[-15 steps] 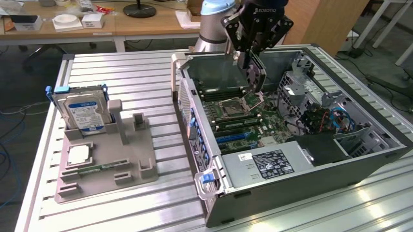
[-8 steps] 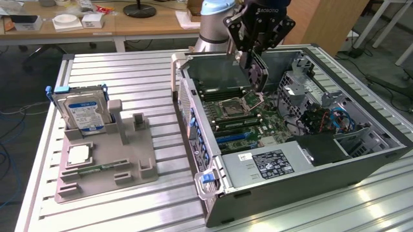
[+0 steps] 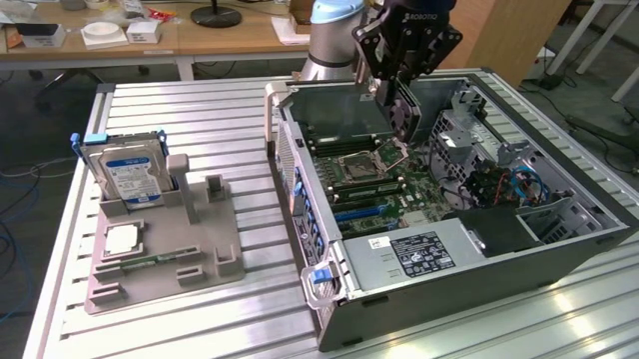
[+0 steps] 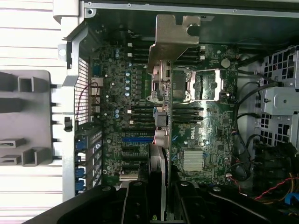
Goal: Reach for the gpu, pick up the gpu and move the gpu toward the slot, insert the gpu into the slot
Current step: 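Pick up the gpu and move the gpu toward the slot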
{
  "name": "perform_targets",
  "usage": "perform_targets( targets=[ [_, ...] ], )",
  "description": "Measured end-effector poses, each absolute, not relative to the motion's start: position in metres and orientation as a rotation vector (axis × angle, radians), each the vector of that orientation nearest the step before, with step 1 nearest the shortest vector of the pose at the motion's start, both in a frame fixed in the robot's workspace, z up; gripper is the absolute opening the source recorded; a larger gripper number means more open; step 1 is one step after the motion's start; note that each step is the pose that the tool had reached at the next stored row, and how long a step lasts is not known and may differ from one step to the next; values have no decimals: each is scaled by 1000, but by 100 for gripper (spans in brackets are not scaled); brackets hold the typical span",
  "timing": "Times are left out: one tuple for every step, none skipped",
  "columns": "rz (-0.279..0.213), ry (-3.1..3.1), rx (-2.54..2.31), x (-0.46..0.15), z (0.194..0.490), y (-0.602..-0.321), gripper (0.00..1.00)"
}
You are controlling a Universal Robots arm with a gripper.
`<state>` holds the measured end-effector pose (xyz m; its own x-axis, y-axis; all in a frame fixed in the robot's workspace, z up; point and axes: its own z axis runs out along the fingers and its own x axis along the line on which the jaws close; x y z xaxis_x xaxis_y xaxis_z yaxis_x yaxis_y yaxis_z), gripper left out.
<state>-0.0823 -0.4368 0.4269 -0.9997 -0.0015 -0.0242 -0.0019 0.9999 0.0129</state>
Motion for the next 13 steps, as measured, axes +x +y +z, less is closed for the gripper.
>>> perform_targets(
  targets=[
    [20,3117,-3,-81,427,-437,27],
    [20,3117,-3,-80,427,-437,27],
    [20,3117,-3,-79,427,-437,27],
    [20,3117,-3,-78,427,-437,27],
    [20,3117,-3,-77,427,-437,27],
    [20,3117,-2,-76,427,-437,27],
    [20,3117,-2,-75,427,-437,27],
    [20,3117,-2,-74,427,-437,27],
    [20,3117,-3,-73,426,-437,27],
    [20,3117,-3,-72,426,-437,27],
    [20,3117,-2,-71,426,-437,27],
    [20,3117,-2,-70,426,-437,27],
    [20,3117,-3,-68,426,-437,27]
  ],
)
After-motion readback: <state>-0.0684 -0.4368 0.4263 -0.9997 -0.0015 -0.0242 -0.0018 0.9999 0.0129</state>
